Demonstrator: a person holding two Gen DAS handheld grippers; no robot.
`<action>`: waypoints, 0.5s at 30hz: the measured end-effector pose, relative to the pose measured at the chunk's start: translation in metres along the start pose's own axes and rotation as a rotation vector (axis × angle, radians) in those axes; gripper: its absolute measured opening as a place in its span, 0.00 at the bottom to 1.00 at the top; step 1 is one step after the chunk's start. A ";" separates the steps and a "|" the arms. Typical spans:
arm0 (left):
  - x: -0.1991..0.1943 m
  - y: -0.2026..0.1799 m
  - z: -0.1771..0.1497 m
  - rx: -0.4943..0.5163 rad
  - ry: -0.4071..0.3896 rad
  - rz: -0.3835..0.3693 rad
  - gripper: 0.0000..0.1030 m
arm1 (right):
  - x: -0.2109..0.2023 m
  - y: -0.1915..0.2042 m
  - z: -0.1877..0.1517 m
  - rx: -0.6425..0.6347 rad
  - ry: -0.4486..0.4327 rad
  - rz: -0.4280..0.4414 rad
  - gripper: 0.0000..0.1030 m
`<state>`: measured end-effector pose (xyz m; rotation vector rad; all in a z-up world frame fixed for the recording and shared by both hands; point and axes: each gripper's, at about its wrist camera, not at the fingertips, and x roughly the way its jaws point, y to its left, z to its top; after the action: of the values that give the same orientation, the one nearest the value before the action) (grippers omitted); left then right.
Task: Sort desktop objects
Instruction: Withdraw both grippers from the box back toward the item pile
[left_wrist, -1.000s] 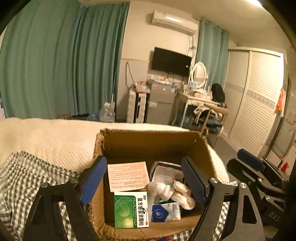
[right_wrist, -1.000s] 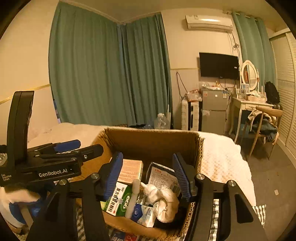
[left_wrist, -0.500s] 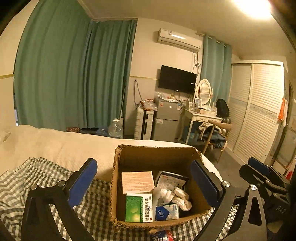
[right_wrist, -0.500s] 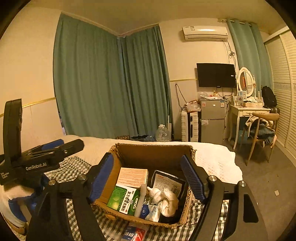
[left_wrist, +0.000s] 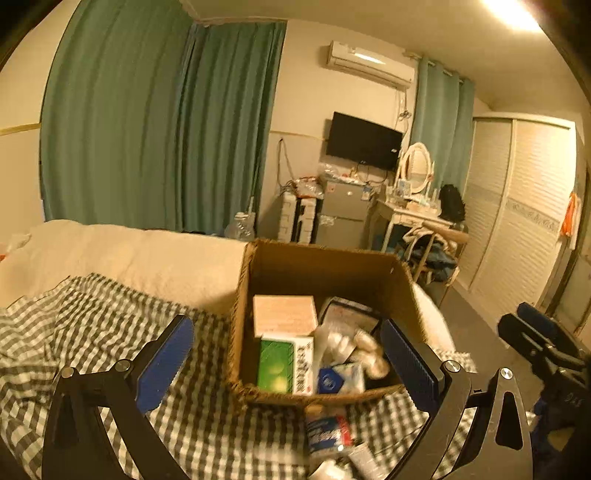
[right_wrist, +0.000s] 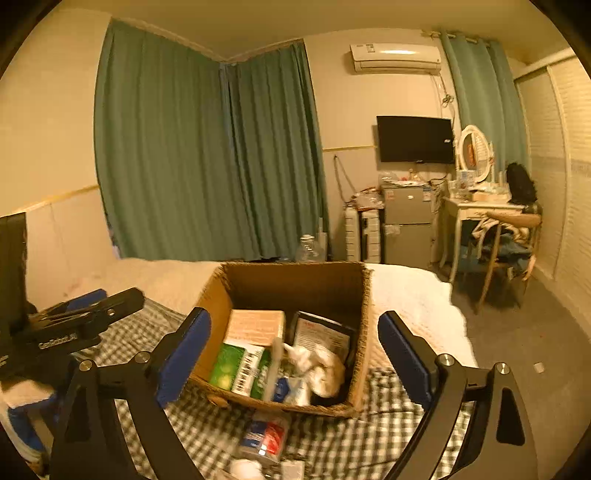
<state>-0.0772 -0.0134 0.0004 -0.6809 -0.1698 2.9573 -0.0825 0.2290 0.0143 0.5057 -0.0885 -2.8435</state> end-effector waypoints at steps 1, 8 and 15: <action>-0.001 0.001 -0.006 -0.001 0.003 -0.001 1.00 | -0.002 0.001 -0.004 -0.011 0.005 -0.009 0.89; 0.008 0.003 -0.051 0.002 0.086 -0.021 1.00 | 0.000 -0.006 -0.041 0.006 0.074 0.005 0.89; 0.030 -0.002 -0.101 0.059 0.191 -0.006 1.00 | 0.022 -0.002 -0.092 -0.021 0.191 0.004 0.89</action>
<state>-0.0590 0.0010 -0.1022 -0.9459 -0.0691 2.8570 -0.0711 0.2241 -0.0791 0.7681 -0.0247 -2.7730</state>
